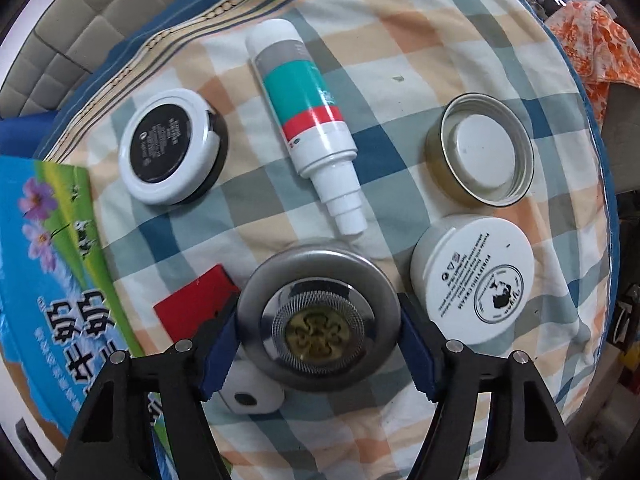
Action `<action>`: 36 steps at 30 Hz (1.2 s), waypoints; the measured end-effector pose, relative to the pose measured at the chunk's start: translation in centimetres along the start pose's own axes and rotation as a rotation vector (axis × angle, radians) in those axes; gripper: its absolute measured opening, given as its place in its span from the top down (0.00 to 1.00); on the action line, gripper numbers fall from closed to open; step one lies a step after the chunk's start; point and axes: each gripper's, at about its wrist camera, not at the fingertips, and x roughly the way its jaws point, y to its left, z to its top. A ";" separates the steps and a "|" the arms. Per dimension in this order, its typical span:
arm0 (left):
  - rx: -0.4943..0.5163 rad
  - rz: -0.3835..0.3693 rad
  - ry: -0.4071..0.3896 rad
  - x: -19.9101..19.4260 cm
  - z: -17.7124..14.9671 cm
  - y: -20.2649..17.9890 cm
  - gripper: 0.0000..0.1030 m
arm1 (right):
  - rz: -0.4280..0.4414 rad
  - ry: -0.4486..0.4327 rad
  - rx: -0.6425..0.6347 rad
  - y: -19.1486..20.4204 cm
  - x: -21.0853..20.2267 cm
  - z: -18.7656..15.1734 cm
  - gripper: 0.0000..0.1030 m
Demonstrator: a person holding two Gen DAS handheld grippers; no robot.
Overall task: Organize rigid objects
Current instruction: 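Grasp the silver-and-gold round tin with the right gripper, then carry the silver tin into the box and release it with the right gripper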
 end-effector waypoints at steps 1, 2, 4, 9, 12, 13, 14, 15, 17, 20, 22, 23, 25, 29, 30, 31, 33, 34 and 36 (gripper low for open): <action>-0.001 -0.001 0.000 0.0 0.0 0.0 0.96 | 0.000 0.008 0.006 -0.1 0.2 0.1 0.28; -0.002 -0.001 -0.002 0.0 0.0 0.0 0.96 | -0.001 0.011 0.010 0.0 0.2 0.2 0.28; -0.001 -0.001 -0.005 0.0 0.0 0.0 0.96 | -0.012 0.018 0.010 0.1 0.1 0.2 0.29; -0.006 -0.011 -0.006 -0.3 -0.3 0.4 0.96 | -0.040 0.012 -0.006 1.4 -0.9 -0.2 0.29; 0.000 -0.010 -0.009 -0.3 -0.4 0.5 0.96 | -0.021 -0.004 -0.021 1.8 -2.6 -1.5 0.29; 0.002 -0.011 -0.009 -0.3 -0.5 0.4 0.96 | -0.013 -0.011 -0.028 2.1 -3.6 -2.4 0.29; 0.002 -0.013 -0.008 -0.3 -0.5 0.5 0.96 | -0.006 -0.018 -0.033 2.3 -4.2 -2.9 0.29; 0.002 -0.016 -0.008 -0.4 -0.6 0.6 0.96 | 0.002 -0.028 -0.042 2.7 -5.1 -3.4 0.29; 0.000 -0.025 -0.009 -0.5 -0.7 0.7 0.96 | 0.028 -0.048 -0.064 3.5 -7.3 -4.3 0.29; -0.003 -0.038 -0.009 -0.5 -0.9 0.9 0.96 | 0.070 -0.085 -0.101 4.7 -10.6 -5.7 0.29; -0.004 -0.043 -0.009 -0.6 -0.8 1.1 0.96 | 0.103 -0.112 -0.132 5.5 -12.8 -6.1 0.29; -0.003 -0.044 -0.009 -0.6 -0.9 1.2 0.96 | 0.116 -0.125 -0.149 5.8 -13.9 -6.5 0.29; -0.005 -0.048 -0.009 -0.6 -0.8 1.5 0.96 | 0.150 -0.147 -0.179 7.3 -16.0 -7.3 0.29; -0.006 -0.054 -0.011 -0.6 -0.9 1.9 0.96 | 0.204 -0.169 -0.254 11.1 -18.1 -7.3 0.29; -0.005 -0.055 -0.011 -0.6 -0.9 2.0 0.96 | 0.214 -0.170 -0.273 12.0 -18.5 -7.4 0.29; -0.006 -0.056 -0.011 -0.6 -0.9 2.1 0.96 | 0.231 -0.169 -0.291 13.3 -18.9 -7.5 0.29; -0.007 -0.057 -0.011 -0.5 -0.9 2.1 0.96 | 0.243 -0.163 -0.319 15.0 -19.0 -7.6 0.29; -0.008 -0.058 -0.011 -0.5 -0.9 2.2 0.96 | 0.252 -0.160 -0.333 16.2 -19.0 -7.8 0.29; -0.007 -0.058 -0.010 -0.5 -0.9 2.2 0.96 | 0.254 -0.155 -0.356 17.8 -18.9 -7.9 0.29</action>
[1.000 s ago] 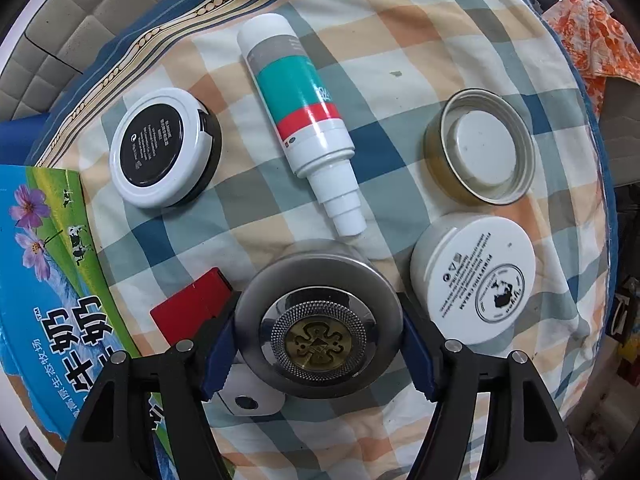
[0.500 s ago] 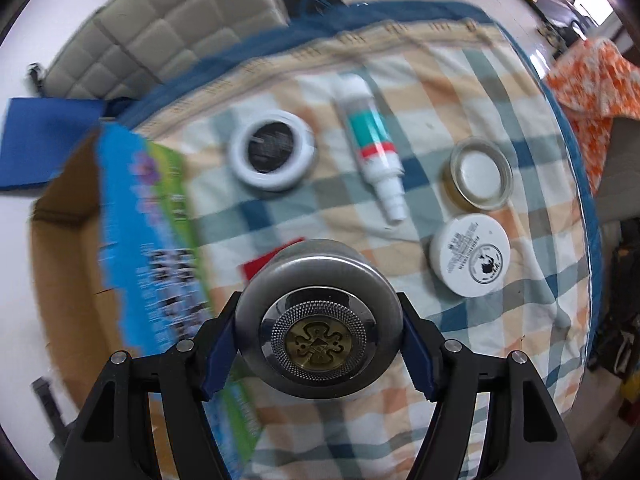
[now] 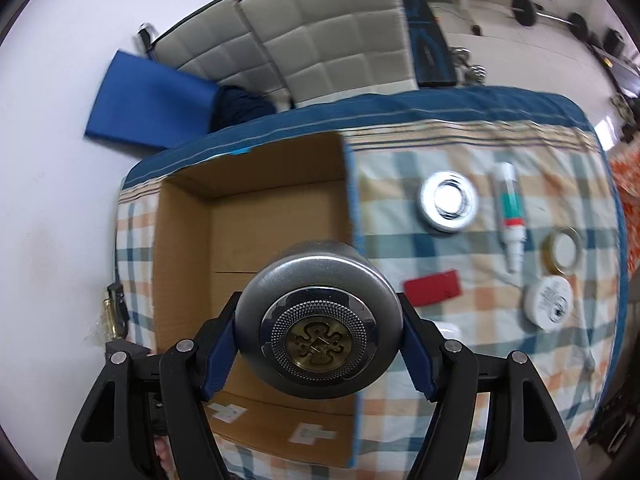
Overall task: Organize rigid objects
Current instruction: 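Carry the silver tin into the box and release it with the right gripper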
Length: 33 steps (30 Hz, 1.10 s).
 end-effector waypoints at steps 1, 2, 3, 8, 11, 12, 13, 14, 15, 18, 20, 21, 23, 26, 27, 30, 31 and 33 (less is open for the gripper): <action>0.000 0.000 0.000 0.0 0.0 0.0 0.96 | 0.003 0.003 -0.010 1.0 0.4 0.2 0.29; 0.000 0.000 0.000 0.0 0.0 -0.1 0.96 | 0.005 0.008 -0.019 1.7 0.9 0.4 0.29; 0.000 0.000 0.000 0.0 0.0 0.0 0.96 | 0.007 0.015 -0.026 2.2 1.6 0.6 0.29; -0.010 -0.006 0.003 0.1 0.2 0.0 0.96 | 0.023 0.041 -0.039 4.7 5.3 1.3 0.29; -0.010 -0.005 0.003 0.1 0.2 0.0 0.96 | 0.039 0.072 -0.035 6.1 7.8 1.5 0.29; -0.010 -0.006 0.003 0.1 0.2 0.0 0.96 | 0.041 0.082 -0.034 6.4 8.5 1.5 0.29; -0.009 -0.006 0.004 0.1 0.2 0.0 0.96 | 0.038 0.093 -0.040 7.1 9.5 1.6 0.29; -0.009 -0.008 0.005 0.1 0.3 0.0 0.96 | 0.032 0.099 -0.046 7.5 10.1 1.8 0.29; -0.010 -0.010 0.005 0.1 0.3 0.0 0.96 | 0.024 0.103 -0.051 8.0 10.7 1.8 0.29; -0.012 -0.014 0.005 0.1 0.4 0.1 0.96 | 0.002 0.119 -0.065 9.1 12.7 2.2 0.29; -0.013 -0.014 0.004 0.1 0.5 0.1 0.96 | -0.018 0.133 -0.079 9.7 13.8 2.5 0.29; -0.012 -0.014 0.004 0.1 0.5 0.1 0.96 | -0.024 0.138 -0.086 10.0 14.3 2.5 0.29; -0.012 -0.014 0.004 0.1 0.5 0.1 0.96 | -0.038 0.150 -0.094 10.5 15.2 2.7 0.29; -0.008 -0.013 0.005 0.0 0.5 0.1 0.96 | -0.048 0.161 -0.100 10.8 16.1 3.0 0.28; -0.007 -0.012 0.005 0.0 0.6 0.1 0.96 | -0.051 0.165 -0.107 11.0 16.4 3.0 0.28; -0.004 -0.011 0.004 0.1 0.5 0.0 0.96 | -0.064 0.189 -0.105 11.1 17.4 3.4 0.26; -0.003 -0.011 0.004 0.1 0.5 0.0 0.96 | -0.074 0.200 -0.103 11.0 17.7 3.3 0.25; -0.003 -0.011 0.003 0.1 0.4 -0.1 0.96 | -0.069 0.196 -0.099 10.9 17.7 3.2 0.15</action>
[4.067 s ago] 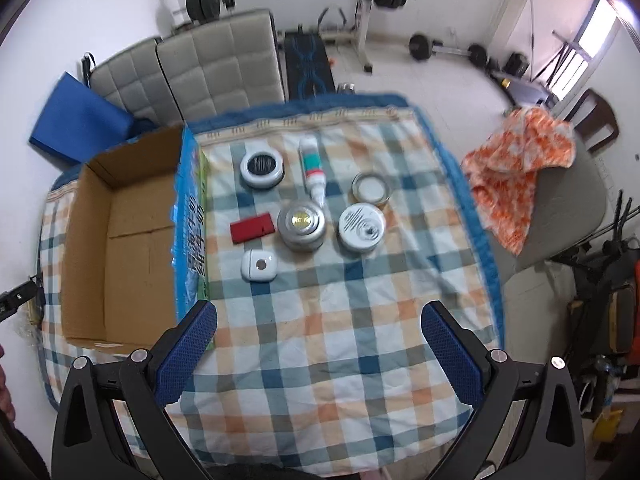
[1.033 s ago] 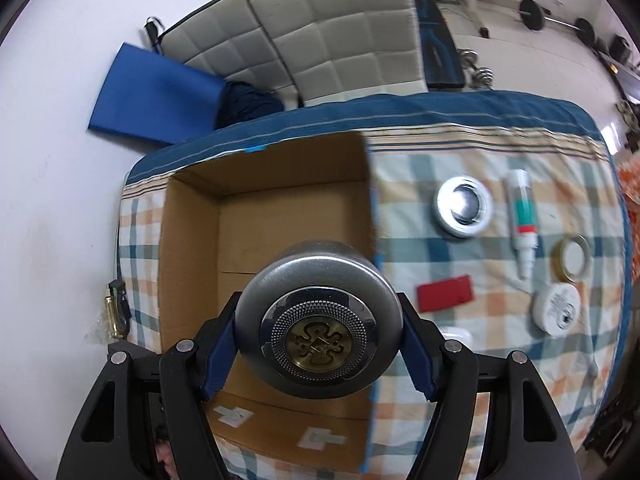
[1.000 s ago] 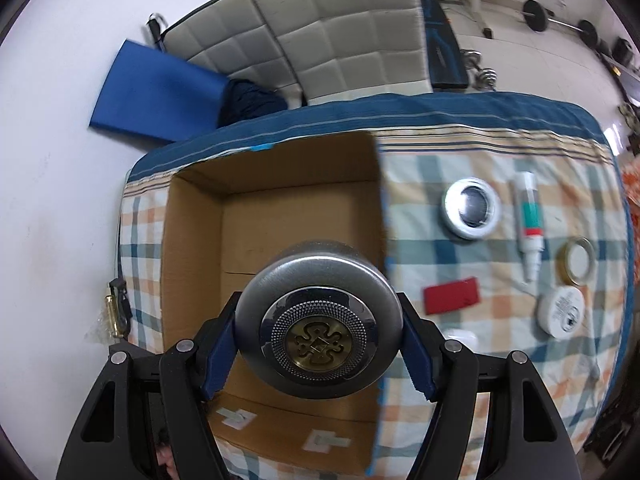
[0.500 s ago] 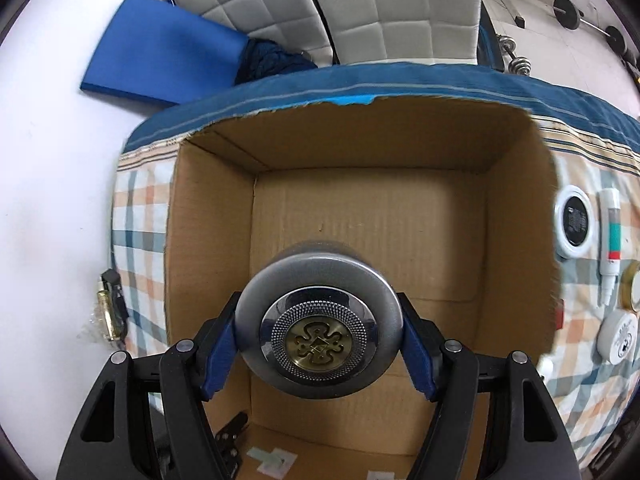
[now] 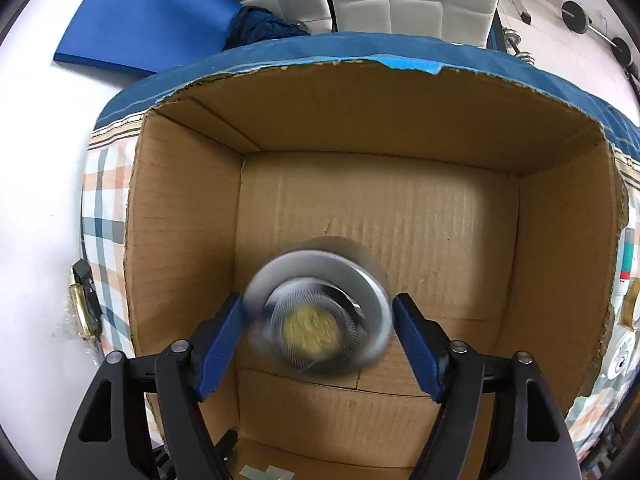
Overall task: Organize rigid objects
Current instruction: 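Carry the silver tin into the box and release it with the right gripper, then move the right gripper back to the white cream jar and grasp it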
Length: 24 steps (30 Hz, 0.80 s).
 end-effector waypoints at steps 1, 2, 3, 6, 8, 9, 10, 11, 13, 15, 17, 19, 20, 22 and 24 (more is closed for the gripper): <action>0.000 -0.001 0.000 0.0 0.0 0.0 0.96 | -0.014 -0.013 -0.003 -0.1 -0.3 -0.2 0.10; 0.003 0.000 -0.001 -0.1 0.0 0.0 0.96 | -0.016 -0.024 -0.008 -0.1 -0.6 -0.4 0.05; 0.006 0.003 -0.002 -0.1 0.0 -0.1 0.96 | -0.018 -0.032 -0.013 -0.1 -0.9 -0.6 0.05; 0.010 0.007 -0.002 -0.1 -0.1 -0.3 0.96 | -0.042 -0.051 -0.026 -0.2 -2.1 -1.4 0.05; 0.011 0.007 -0.002 -0.1 -0.1 -0.5 0.96 | -0.076 -0.071 -0.033 -0.3 -3.0 -2.0 0.05; 0.013 0.008 -0.002 -0.1 -0.1 -0.5 0.96 | -0.082 -0.078 -0.037 -0.4 -3.4 -2.3 0.05; 0.014 0.009 -0.002 -0.1 -0.1 -0.6 0.96 | -0.092 -0.082 -0.041 -0.6 -3.9 -2.6 0.05; 0.014 0.011 -0.002 -0.2 -0.1 -0.6 0.96 | -0.104 -0.083 -0.038 -0.6 -4.2 -2.9 0.05; 0.015 0.013 -0.002 -0.1 -0.1 -0.7 0.96 | -0.106 -0.080 -0.030 -1.0 -5.0 -3.7 0.05; 0.013 0.013 -0.002 -0.1 -0.1 -0.8 0.96 | -0.119 -0.082 -0.025 -1.2 -5.6 -4.5 0.05; 0.013 0.013 -0.002 -0.2 0.0 -0.9 0.96 | -0.125 -0.093 -0.028 -1.2 -6.2 -5.4 0.05; 0.012 0.014 -0.002 -0.2 0.0 -0.9 0.96 | -0.145 -0.111 -0.029 -1.2 -7.1 -6.3 0.05; 0.012 0.016 -0.003 -0.2 0.0 -0.9 0.96 | -0.138 -0.116 -0.023 -1.3 -7.5 -6.8 0.05; 0.009 0.016 -0.004 -0.2 -0.1 -0.9 0.96 | -0.126 -0.116 -0.015 -1.5 -8.0 -7.5 0.05; 0.007 0.016 -0.005 -0.3 -0.1 -0.8 0.96 | -0.127 -0.126 -0.025 -1.5 -8.7 -8.2 0.05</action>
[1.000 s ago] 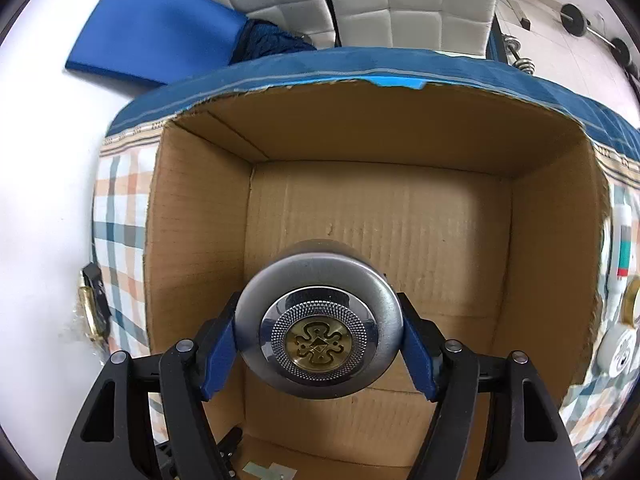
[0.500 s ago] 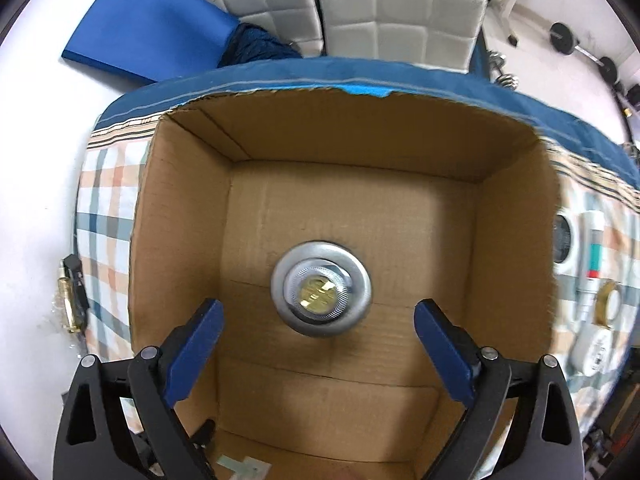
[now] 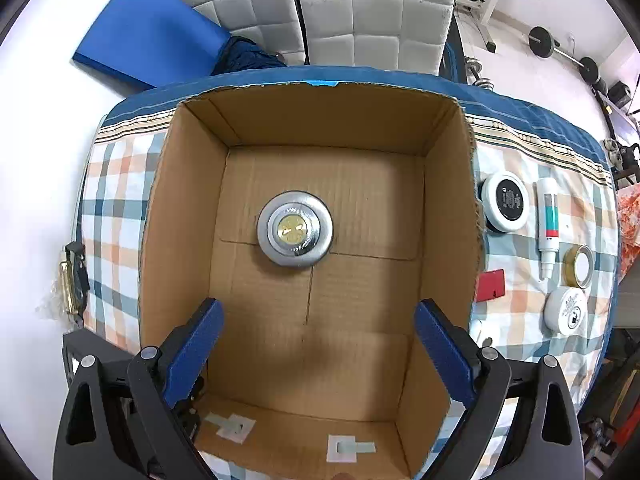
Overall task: Organize rigid objects
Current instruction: 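Move the right gripper back to the white cream jar and grasp it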
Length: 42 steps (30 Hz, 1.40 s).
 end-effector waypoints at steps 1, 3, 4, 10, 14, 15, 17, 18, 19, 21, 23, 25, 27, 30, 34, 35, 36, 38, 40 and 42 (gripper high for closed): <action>-0.001 0.001 0.000 0.0 0.0 0.0 0.96 | -0.001 -0.003 0.002 -0.1 -0.3 -0.3 0.05; -0.003 0.001 0.000 0.0 0.0 0.0 0.96 | 0.004 -0.006 0.006 -0.4 -0.9 -0.9 0.05; -0.004 0.001 0.000 0.0 -0.1 0.0 0.96 | 0.012 -0.007 0.012 -0.5 -1.1 -1.1 0.05; -0.005 0.000 0.002 0.0 -0.1 0.2 0.96 | 0.058 -0.026 0.064 -2.6 -2.6 -1.9 0.05; -0.006 0.000 0.002 0.0 -0.1 0.1 0.96 | 0.069 -0.135 0.183 -7.3 -4.5 -2.2 0.00; -0.006 0.001 0.002 0.0 0.0 0.2 0.96 | 0.068 -0.160 0.211 -8.9 -4.9 -2.2 0.00; -0.006 0.001 0.004 0.0 0.0 0.2 0.96 | 0.039 -0.172 0.241 -12.3 -4.9 -2.2 0.00; -0.006 0.000 0.005 0.0 0.0 0.2 0.96 | 0.030 -0.170 0.251 -13.9 -4.8 -2.3 0.00; -0.006 0.000 0.006 0.0 0.0 0.3 0.96 | -0.008 -0.152 0.275 -16.2 -4.4 -2.7 0.00; -0.007 0.001 0.008 0.0 0.0 0.3 0.96 | -0.101 -0.079 0.306 -19.7 -3.1 -3.0 0.00; -0.008 0.003 0.008 0.0 0.1 0.3 0.96 | -0.173 -0.033 0.343 -23.7 -1.5 -3.4 0.00; -0.011 0.002 0.010 0.1 0.1 0.3 0.96 | -0.201 -0.017 0.414 -27.6 0.0 -4.1 0.00; -0.013 0.004 0.012 0.2 0.2 0.4 0.96 | -0.169 0.007 0.492 -30.7 1.5 -4.8 0.00; -0.014 0.007 0.014 0.3 0.2 0.4 0.96 | -0.108 0.044 0.585 -34.1 4.2 -5.4 0.00; -0.016 0.011 0.014 0.4 0.2 0.4 0.96 | -0.107 0.066 0.655 -36.3 7.4 -5.8 0.03; -0.016 0.011 0.014 0.4 0.2 0.3 0.96 | -0.108 0.075 0.662 -36.6 8.0 -5.8 0.08; -0.015 0.011 0.014 0.4 0.2 0.3 0.96 | -0.111 0.086 0.670 -36.7 8.6 -5.8 0.15; -0.016 0.009 0.014 0.4 0.2 0.3 0.96 | -0.112 0.109 0.690 -37.0 9.8 -5.9 0.19; -0.016 0.008 0.014 0.4 0.2 0.2 0.96 | -0.124 0.117 0.700 -37.1 10.4 -5.9 0.23; -0.017 0.008 0.014 0.4 0.3 0.2 0.96 | -0.123 0.122 0.713 -37.4 10.9 -6.2 0.26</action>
